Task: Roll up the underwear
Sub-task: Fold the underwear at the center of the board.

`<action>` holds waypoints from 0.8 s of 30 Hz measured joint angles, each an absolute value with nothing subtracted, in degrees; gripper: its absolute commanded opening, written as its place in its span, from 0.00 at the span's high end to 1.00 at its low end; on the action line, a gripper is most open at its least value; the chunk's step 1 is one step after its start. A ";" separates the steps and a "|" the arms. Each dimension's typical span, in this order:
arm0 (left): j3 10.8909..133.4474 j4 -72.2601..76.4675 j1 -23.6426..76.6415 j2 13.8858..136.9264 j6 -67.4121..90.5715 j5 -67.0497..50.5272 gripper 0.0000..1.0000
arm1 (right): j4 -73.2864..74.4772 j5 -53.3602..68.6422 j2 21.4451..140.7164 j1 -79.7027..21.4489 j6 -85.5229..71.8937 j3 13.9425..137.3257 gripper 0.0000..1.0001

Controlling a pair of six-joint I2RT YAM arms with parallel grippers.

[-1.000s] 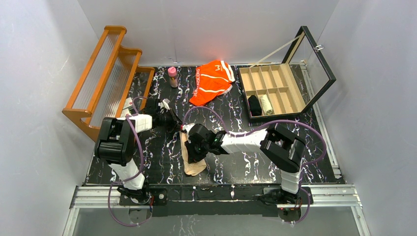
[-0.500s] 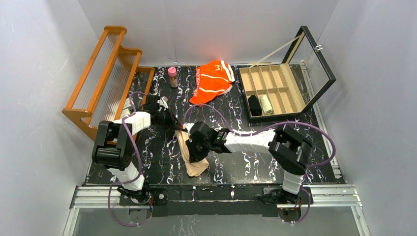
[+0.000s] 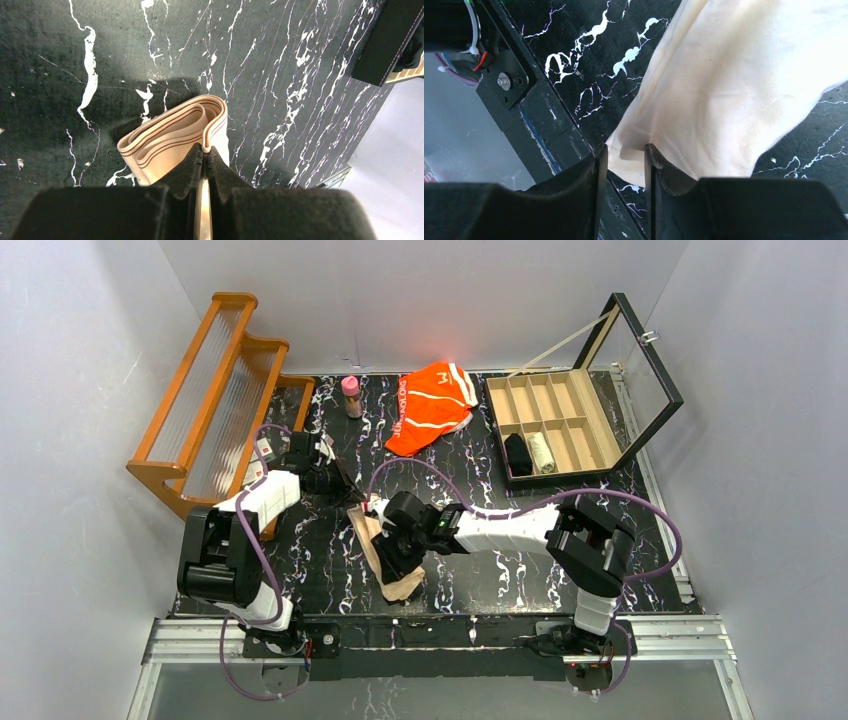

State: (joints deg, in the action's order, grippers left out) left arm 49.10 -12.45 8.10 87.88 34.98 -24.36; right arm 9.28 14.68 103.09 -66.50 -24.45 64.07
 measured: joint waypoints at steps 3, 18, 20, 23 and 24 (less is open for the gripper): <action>48.71 -12.99 8.10 87.11 35.11 -24.32 1.00 | 9.26 14.70 103.04 -66.52 -24.84 64.20 0.58; 48.31 -15.05 8.10 86.76 35.07 -23.35 1.00 | 10.39 10.41 105.51 -66.63 -25.39 69.78 0.61; 48.31 -15.05 8.10 86.76 35.05 -23.35 1.00 | 10.81 9.96 106.26 -66.89 -25.28 69.78 0.61; 48.25 -15.09 8.10 86.76 34.89 -23.35 1.00 | 12.16 9.26 107.02 -67.59 -25.12 70.22 0.63; 48.25 -15.09 8.10 86.76 34.83 -23.35 1.00 | 12.73 9.02 107.31 -67.77 -25.06 70.54 0.65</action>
